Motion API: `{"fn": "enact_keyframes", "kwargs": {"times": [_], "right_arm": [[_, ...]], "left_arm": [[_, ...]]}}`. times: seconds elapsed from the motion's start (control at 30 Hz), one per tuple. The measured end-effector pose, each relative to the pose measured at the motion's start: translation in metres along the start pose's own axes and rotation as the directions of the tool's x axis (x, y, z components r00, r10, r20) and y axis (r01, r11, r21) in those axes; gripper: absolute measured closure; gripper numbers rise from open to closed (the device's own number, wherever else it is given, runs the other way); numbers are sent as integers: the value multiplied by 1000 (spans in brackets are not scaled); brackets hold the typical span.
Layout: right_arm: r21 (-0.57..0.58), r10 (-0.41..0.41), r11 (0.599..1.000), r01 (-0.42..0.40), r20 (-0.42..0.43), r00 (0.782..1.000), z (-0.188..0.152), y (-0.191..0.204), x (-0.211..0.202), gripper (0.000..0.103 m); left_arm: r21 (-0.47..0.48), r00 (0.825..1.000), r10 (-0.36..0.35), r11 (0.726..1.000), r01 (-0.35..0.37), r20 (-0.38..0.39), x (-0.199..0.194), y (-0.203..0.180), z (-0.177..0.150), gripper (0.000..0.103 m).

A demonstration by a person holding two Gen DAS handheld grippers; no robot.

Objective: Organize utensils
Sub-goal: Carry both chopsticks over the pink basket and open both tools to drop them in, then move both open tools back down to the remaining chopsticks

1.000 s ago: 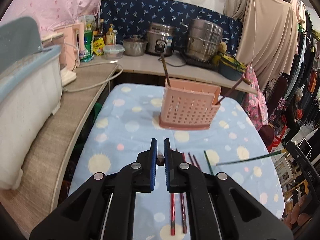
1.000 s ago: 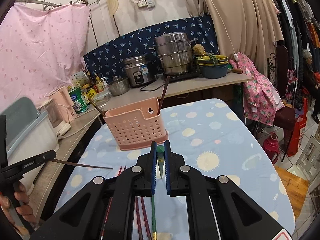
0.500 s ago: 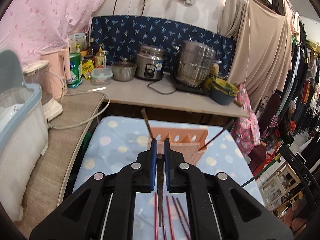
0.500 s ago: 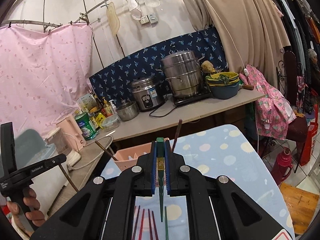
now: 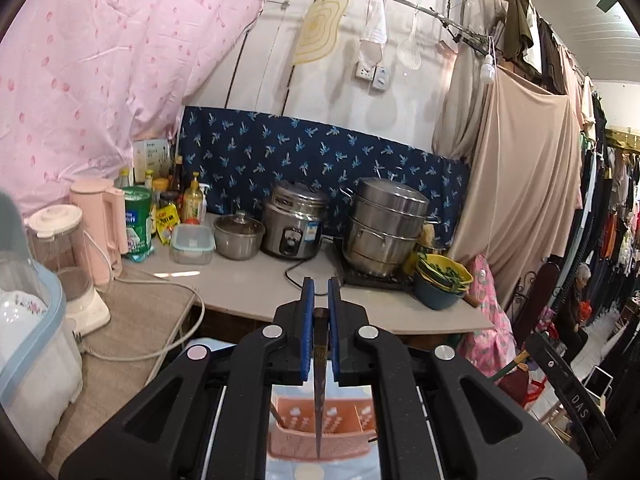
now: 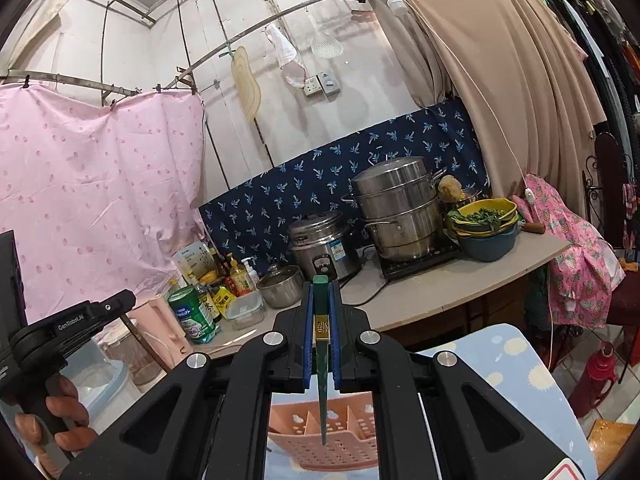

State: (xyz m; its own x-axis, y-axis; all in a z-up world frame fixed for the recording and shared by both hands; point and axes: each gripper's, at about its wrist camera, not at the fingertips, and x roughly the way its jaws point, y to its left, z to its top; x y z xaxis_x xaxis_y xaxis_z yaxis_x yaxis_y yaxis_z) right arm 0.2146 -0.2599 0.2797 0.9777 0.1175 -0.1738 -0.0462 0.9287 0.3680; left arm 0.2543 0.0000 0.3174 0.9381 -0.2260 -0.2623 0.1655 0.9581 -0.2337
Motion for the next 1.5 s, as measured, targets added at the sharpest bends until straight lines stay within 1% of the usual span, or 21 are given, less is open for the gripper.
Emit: {"fn": "enact_keyframes", "kwargs": {"times": [0.07, 0.17, 0.23, 0.37, 0.53, 0.67, 0.77, 0.87, 1.0, 1.03, 1.1, 1.17, 1.2, 1.23, 1.3, 1.37, 1.5], "right_arm": [[3, 0, 1000, 0, -2, 1000, 1, -1, 13, 96], [8, 1, 1000, -1, -23, 1000, -1, -2, 36, 96], [3, -1, 1000, 1, -39, 999, -5, -3, 48, 96], [-1, -5, 1000, 5, -74, 997, -20, -5, 67, 96], [9, -21, 1000, 22, -127, 992, -44, -17, 84, 96], [10, -36, 999, 38, -162, 986, -60, -26, 90, 96], [7, -40, 999, 42, -182, 983, -70, -30, 90, 96], [14, -42, 999, 45, -197, 979, -74, -34, 90, 96], [14, -53, 998, 57, -186, 981, -74, -36, 83, 92], [15, -54, 998, 58, -185, 981, -74, -37, 81, 92], [15, -54, 998, 58, -182, 982, -73, -37, 76, 91], [8, -57, 998, 59, -177, 983, -72, -36, 70, 91], [1, -58, 998, 59, -175, 983, -72, -35, 65, 90], [-2, -58, 998, 59, -176, 983, -73, -34, 62, 90], [-3, -55, 998, 55, -178, 982, -75, -34, 53, 83], [-5, -56, 998, 56, -180, 982, -79, -33, 44, 79], [-14, -60, 998, 58, -192, 980, -87, -31, 25, 79]], "left_arm": [[8, 1000, 5, 1000, -5, 3, 12, -2, 1, 96], [-6, 1000, 4, 1000, -4, -5, 30, 0, 4, 96], [-9, 1000, 1, 1000, -1, -8, 38, 1, 7, 96], [11, 1000, 15, 1000, -14, -5, 49, 1, 5, 96], [25, 999, 28, 999, -27, -37, 65, 6, -11, 96], [20, 996, 40, 999, -39, -76, 78, 14, -28, 96], [15, 994, 51, 999, -49, -100, 86, 21, -42, 96], [12, 992, 68, 998, -67, -105, 88, 26, -52, 96], [7, 990, 67, 998, -67, -124, 87, 29, -61, 95], [9, 990, 68, 998, -68, -126, 86, 30, -62, 93], [10, 989, 69, 998, -69, -128, 83, 31, -64, 85], [12, 990, 72, 997, -72, -121, 77, 31, -66, 71], [15, 991, 73, 997, -72, -116, 73, 30, -68, 69], [20, 991, 74, 997, -72, -114, 70, 30, -69, 68], [39, 990, 79, 996, -75, -114, 61, 27, -74, 68], [53, 990, 80, 996, -74, -119, 54, 26, -78, 68], [65, 987, 78, 995, -70, -140, 38, 27, -88, 68]]}}
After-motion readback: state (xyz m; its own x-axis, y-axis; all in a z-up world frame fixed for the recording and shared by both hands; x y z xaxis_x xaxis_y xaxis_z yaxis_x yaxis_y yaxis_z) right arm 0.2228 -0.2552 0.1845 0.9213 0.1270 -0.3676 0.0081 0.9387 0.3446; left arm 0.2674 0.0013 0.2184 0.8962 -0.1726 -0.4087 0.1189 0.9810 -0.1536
